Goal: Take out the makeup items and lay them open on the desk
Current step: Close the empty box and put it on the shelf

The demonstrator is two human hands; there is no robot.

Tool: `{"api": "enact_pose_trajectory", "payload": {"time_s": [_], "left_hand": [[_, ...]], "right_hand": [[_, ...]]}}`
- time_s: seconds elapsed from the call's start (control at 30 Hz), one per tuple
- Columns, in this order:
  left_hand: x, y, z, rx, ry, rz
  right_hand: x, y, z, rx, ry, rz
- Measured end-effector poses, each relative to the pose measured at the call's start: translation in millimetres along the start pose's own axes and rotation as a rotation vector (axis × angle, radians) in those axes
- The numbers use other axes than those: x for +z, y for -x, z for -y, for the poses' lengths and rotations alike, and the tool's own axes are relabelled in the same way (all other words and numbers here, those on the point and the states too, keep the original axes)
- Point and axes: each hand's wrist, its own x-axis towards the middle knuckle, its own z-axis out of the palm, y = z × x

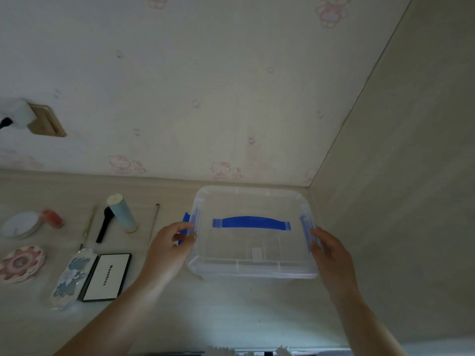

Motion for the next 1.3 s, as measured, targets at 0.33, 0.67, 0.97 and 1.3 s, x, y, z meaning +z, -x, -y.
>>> {"api": "enact_pose_trajectory", "payload": {"time_s": [0.33, 0.67, 0.97, 1.3], "left_hand": [[6, -7, 9, -0.479, 0.508, 0.193], [11, -1, 2, -0.216, 0.242, 0.034], [24, 9, -2, -0.112, 0.175, -0.068], [25, 10, -3, -0.088, 0.178, -0.081]], "right_hand": [[-8, -1, -7, 0.503, -0.39, 0.189], [-1, 3, -2, 0.273, -0.041, 0.031], [1, 14, 9, 0.091, 0.005, 0.011], [4, 18, 10, 0.045, -0.008, -0.051]]}}
